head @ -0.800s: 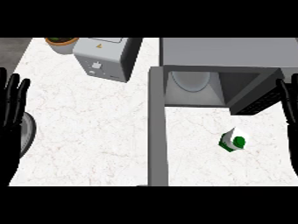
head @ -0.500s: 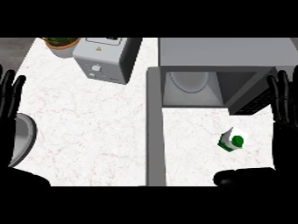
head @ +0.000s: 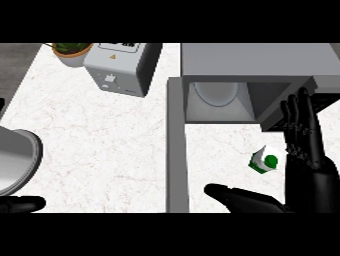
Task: Pick up the milk, place it into the microwave and close the microwave
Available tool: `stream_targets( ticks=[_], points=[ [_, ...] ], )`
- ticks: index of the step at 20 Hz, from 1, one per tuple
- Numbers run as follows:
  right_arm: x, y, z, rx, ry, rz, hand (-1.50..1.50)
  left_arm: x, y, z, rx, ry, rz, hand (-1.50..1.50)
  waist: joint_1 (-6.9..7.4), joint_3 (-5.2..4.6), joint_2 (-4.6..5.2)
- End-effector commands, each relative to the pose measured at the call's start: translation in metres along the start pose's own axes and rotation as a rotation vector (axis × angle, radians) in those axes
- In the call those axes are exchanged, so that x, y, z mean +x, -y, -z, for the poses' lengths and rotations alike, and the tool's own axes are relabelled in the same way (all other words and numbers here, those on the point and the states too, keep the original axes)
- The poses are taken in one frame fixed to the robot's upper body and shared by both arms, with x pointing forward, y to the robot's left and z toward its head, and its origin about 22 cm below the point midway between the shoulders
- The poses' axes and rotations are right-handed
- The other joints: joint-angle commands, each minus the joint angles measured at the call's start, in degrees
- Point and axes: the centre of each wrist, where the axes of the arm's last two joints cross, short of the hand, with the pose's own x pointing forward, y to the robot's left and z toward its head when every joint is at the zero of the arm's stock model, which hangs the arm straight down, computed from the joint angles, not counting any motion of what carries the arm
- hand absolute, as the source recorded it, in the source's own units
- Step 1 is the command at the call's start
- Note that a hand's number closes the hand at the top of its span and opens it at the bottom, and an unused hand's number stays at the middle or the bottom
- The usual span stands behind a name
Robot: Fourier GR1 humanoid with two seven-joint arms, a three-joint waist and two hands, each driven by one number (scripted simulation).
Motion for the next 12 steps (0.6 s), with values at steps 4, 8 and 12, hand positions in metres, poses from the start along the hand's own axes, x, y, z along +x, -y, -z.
stream_targets(
  ticks=[4,8,12],
  points=[
    [-0.007,0.003,-0.029,-0.078,-0.046,-0.092,-1.5,0.018,-0.021,-0.039,0.002,-0.012,-0.013,-1.5,0.08,0.04,-0.11],
    [-0.016,0.001,-0.028,-0.117,-0.099,-0.103,-1.5,0.024,-0.038,-0.039,-0.002,-0.016,-0.016,-1.5,0.0,0.05,-0.03],
    [-0.028,0.008,-0.024,-0.12,-0.115,-0.083,-1.5,0.032,-0.043,-0.052,-0.011,-0.01,0.002,-1.5,0.08,0.06,-0.02]
  ],
)
